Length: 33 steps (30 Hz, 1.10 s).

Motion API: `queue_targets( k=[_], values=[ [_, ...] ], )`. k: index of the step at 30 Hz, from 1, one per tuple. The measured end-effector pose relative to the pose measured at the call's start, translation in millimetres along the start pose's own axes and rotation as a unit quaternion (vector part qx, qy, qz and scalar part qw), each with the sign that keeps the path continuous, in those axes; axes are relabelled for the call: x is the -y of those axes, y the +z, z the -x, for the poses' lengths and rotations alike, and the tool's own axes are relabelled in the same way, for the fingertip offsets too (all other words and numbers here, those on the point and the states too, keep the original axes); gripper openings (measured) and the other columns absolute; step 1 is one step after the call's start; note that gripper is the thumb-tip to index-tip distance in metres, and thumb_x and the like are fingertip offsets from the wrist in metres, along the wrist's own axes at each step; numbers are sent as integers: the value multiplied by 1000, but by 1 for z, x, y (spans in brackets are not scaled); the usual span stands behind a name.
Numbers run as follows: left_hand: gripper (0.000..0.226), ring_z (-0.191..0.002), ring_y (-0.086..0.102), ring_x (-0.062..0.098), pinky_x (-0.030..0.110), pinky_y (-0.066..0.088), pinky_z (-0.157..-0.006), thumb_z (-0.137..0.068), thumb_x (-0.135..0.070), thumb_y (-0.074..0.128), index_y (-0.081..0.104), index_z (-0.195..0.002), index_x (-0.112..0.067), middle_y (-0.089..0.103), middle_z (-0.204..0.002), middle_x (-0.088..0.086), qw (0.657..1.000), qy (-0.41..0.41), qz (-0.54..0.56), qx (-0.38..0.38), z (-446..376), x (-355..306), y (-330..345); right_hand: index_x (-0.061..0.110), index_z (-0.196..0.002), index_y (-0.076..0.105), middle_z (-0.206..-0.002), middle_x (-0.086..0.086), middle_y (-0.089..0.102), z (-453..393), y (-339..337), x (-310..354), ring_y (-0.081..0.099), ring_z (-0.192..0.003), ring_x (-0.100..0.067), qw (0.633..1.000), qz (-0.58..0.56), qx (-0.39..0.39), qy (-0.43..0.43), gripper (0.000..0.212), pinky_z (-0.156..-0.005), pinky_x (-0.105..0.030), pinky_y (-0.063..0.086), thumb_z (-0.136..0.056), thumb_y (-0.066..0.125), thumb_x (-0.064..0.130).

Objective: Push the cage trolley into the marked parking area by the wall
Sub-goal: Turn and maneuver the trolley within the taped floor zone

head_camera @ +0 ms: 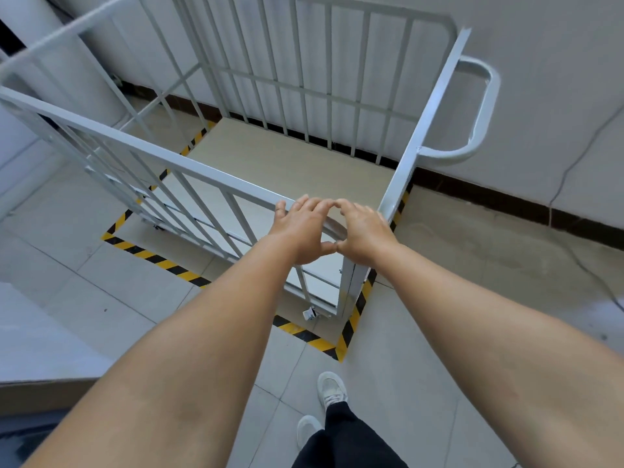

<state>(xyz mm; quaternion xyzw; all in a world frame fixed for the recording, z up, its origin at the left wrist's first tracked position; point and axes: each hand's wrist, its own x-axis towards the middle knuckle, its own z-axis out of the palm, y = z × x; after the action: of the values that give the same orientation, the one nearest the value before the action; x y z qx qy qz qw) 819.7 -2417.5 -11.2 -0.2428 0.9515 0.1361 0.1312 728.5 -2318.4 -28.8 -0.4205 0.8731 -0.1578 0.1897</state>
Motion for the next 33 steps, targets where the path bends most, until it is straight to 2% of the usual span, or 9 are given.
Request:
queue_targets(
  k=[5,10,19,24,33],
  values=[
    [84,-149,5,18,51,-3,-118,-87,-46,60,11,-152,-27,20,-159,-3,999,11,41,-20,-2,-43,-4,23,-146,27,-147,2,41,19,-26,-27,33,-137,-21,999,17,-36,6,77,-113,-40,21,-82,70,28],
    [79,-148,14,20,50,5,-119,-90,-48,55,12,-153,-25,23,-158,-2,996,-1,69,-56,-19,-85,-12,21,-148,24,-152,1,33,19,-61,-63,26,-141,-20,998,9,-66,10,72,-115,-39,17,-88,63,28],
    [69,-143,27,22,43,18,-115,-94,-45,49,18,-152,-22,31,-155,0,987,-69,106,-97,-93,-177,-21,21,-146,29,-148,0,39,-11,-131,-165,31,-138,-21,997,-9,-69,-15,63,-113,-40,21,-92,58,35],
    [68,-144,24,21,42,15,-116,-95,-44,48,18,-152,-21,29,-156,0,984,-84,107,-114,-132,-226,-30,20,-147,28,-149,0,38,-32,-166,-218,31,-138,-21,997,-31,-67,-17,63,-116,-41,21,-93,55,38],
    [65,-144,22,24,44,15,-117,-97,-46,42,20,-152,-19,27,-157,3,981,-86,117,-129,-218,-273,-53,18,-144,33,-144,-2,44,-83,-216,-278,37,-134,-22,996,-47,-77,-16,56,-109,-39,29,-95,52,37]
  ],
)
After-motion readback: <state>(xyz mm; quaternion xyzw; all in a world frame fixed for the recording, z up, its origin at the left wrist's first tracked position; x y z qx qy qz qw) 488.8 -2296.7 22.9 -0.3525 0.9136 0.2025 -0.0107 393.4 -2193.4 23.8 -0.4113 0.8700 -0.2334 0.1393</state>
